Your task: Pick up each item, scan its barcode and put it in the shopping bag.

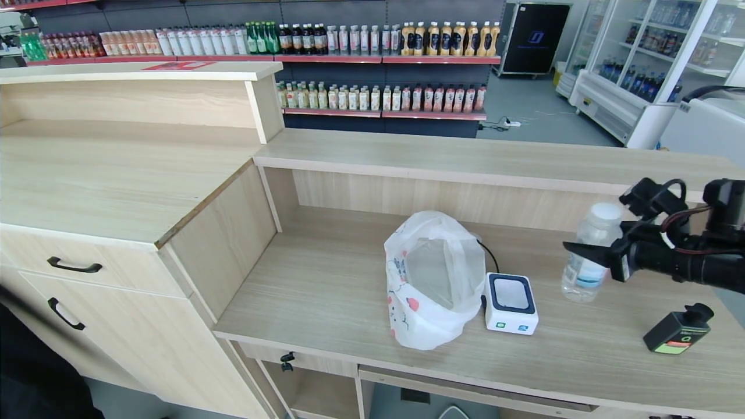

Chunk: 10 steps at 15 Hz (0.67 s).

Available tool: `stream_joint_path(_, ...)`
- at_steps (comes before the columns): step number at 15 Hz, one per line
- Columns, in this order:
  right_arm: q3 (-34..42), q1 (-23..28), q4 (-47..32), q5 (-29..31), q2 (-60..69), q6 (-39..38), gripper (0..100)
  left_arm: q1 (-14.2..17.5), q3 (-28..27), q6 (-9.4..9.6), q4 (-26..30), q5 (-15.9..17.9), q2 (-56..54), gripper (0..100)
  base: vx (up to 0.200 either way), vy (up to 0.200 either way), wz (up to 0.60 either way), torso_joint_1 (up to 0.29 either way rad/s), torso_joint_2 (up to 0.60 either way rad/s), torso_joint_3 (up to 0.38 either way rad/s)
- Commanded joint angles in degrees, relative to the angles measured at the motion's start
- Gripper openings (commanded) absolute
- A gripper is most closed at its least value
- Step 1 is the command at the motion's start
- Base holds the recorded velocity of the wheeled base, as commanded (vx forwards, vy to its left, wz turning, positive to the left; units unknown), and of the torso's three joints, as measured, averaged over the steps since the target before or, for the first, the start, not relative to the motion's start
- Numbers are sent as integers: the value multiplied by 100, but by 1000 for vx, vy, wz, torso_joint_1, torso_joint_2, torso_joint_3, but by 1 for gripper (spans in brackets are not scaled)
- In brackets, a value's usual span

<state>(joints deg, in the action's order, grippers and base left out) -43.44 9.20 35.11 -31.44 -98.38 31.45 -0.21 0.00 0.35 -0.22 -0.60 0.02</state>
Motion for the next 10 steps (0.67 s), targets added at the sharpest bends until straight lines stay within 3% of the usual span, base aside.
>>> stream_joint_path(1, 19, 301, -110, 490, 732, -755, 0, 3, 0, 0, -4, -2, -2, 100, 0, 0, 0, 0, 0, 0)
stream_joint_path(4, 142, 293, -470, 1289, 1049, -1660, 0, 3, 0, 0, -4, -2, -2, 100, 0, 0, 0, 0, 0, 0)
stream_joint_path(10, 292, 257, -848, 1316, 1453, -1836, 0, 3, 0, 0, -4, -2, -2, 100, 0, 0, 0, 0, 0, 0)
